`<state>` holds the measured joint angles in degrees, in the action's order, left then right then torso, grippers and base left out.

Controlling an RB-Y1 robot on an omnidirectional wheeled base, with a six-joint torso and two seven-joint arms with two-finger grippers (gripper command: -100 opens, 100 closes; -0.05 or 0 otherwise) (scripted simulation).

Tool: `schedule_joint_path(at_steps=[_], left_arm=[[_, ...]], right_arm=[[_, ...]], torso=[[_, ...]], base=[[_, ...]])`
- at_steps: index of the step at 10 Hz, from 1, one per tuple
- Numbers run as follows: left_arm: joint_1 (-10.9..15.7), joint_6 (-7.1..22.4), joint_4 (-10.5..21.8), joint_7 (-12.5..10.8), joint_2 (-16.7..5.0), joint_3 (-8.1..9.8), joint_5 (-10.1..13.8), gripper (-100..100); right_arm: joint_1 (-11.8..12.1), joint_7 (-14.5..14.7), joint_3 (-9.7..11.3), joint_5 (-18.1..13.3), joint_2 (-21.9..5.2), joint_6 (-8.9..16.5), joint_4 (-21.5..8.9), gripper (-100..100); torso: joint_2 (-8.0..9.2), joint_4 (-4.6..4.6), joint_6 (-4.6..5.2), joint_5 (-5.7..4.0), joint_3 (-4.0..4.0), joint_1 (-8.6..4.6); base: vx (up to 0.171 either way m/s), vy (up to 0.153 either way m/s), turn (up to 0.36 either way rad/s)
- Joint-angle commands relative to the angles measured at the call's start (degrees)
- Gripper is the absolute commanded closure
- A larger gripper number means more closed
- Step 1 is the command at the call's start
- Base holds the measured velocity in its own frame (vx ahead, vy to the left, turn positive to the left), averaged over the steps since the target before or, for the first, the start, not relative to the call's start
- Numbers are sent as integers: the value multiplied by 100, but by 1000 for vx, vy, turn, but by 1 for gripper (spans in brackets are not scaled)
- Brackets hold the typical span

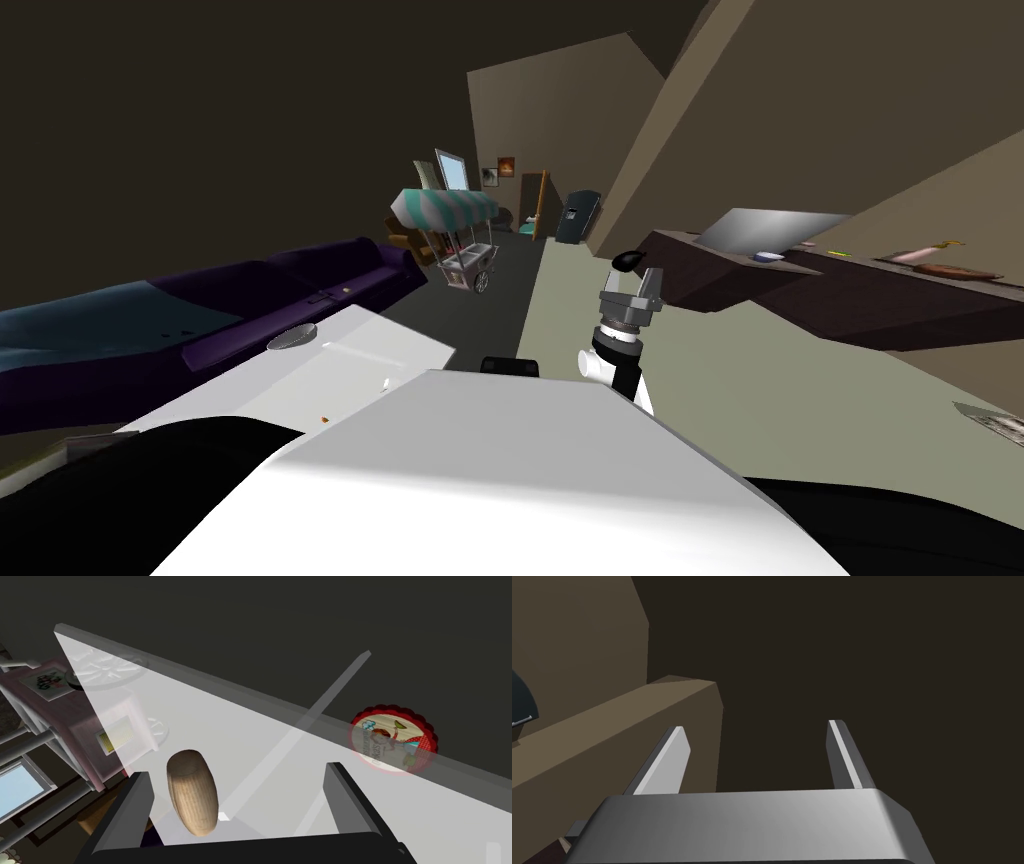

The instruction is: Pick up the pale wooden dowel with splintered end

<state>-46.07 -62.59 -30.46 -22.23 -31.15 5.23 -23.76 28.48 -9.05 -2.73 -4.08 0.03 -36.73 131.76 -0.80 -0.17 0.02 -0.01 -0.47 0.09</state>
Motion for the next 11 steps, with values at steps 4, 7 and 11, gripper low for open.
schedule_joint_path(at_steps=[4, 7, 11], left_arm=[[-43, -17, 450, -262, -105, 42, -182, -100], [105, -27, 1026, -511, -125, 74, -423, -100], [86, 65, 928, -594, -65, 62, -473, 0]], right_arm=[[-1, 0, 0, 0, 0, 0, 0, 0], [-1, 0, 0, 0, 0, 0, 0, 0], [-2, 0, 0, 0, 0, 0, 0, 0]], torso=[[25, 4, -3, 2, 13, 1], [30, 7, -1, 1, 17, 0], [55, 10, -4, 0, 30, -9]], base=[[156, 59, -59], [154, 52, -101], [104, 47, -30]])
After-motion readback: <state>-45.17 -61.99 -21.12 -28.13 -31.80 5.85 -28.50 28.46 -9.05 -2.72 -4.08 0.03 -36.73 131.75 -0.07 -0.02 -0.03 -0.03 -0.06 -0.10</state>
